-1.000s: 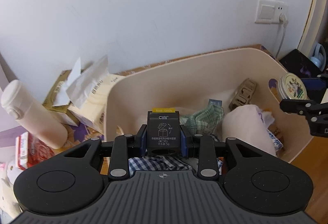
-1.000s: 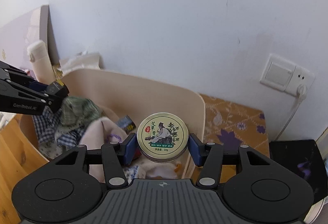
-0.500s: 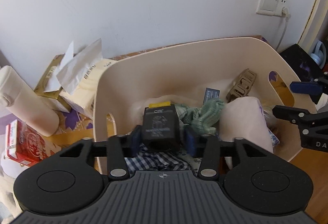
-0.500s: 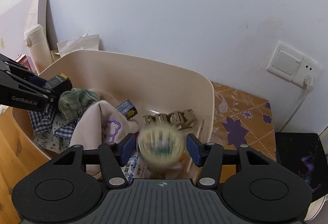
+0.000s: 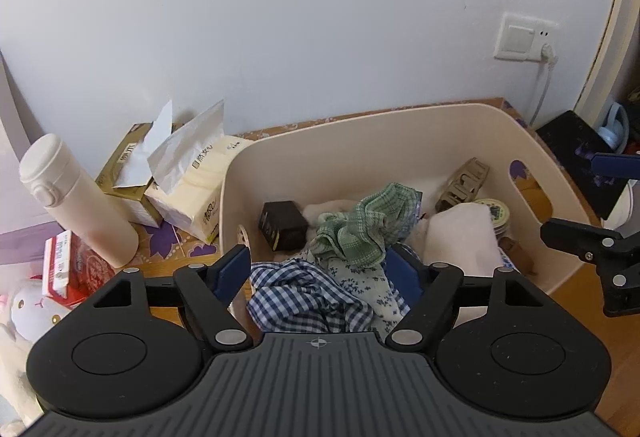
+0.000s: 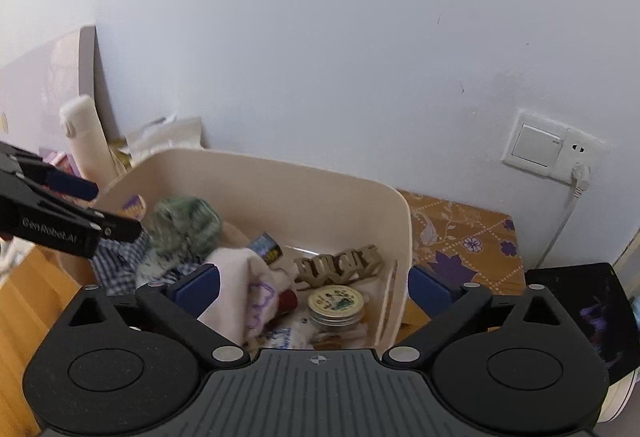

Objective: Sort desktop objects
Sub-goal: 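Open both grippers to drop the black box and round tin into the basket, then withdraw both grippers toward the cartoon tissue pack and orange bottle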

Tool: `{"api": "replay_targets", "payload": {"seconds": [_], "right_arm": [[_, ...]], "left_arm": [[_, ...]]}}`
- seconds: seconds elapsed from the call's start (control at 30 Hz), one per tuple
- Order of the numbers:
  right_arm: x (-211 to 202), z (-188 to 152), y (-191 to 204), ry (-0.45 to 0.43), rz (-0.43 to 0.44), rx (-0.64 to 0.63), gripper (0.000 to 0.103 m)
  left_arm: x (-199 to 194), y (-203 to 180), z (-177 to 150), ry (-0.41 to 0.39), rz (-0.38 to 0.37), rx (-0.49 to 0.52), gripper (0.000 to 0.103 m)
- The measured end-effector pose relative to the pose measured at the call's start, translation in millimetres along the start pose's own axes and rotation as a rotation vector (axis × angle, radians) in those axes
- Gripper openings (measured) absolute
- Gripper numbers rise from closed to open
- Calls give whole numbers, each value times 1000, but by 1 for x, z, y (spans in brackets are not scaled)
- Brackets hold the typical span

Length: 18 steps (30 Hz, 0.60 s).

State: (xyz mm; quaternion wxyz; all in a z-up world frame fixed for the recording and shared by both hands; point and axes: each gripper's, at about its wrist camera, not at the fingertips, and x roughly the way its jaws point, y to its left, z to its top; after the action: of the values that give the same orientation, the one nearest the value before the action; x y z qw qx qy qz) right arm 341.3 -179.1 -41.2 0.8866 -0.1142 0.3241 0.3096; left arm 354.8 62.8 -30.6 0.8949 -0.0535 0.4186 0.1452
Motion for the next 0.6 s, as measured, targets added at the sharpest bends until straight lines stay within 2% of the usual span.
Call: {"api": "replay_targets", "payload": {"seconds": [0.33, 0.6], "right_arm": [[-34, -11, 18, -18, -14, 4, 103], [-48, -36, 36, 15, -7, -8, 103]], "left_arm": [[-38, 4, -18, -58, 1, -10, 79], [-58, 7, -53, -38, -3, 4, 81]]}}
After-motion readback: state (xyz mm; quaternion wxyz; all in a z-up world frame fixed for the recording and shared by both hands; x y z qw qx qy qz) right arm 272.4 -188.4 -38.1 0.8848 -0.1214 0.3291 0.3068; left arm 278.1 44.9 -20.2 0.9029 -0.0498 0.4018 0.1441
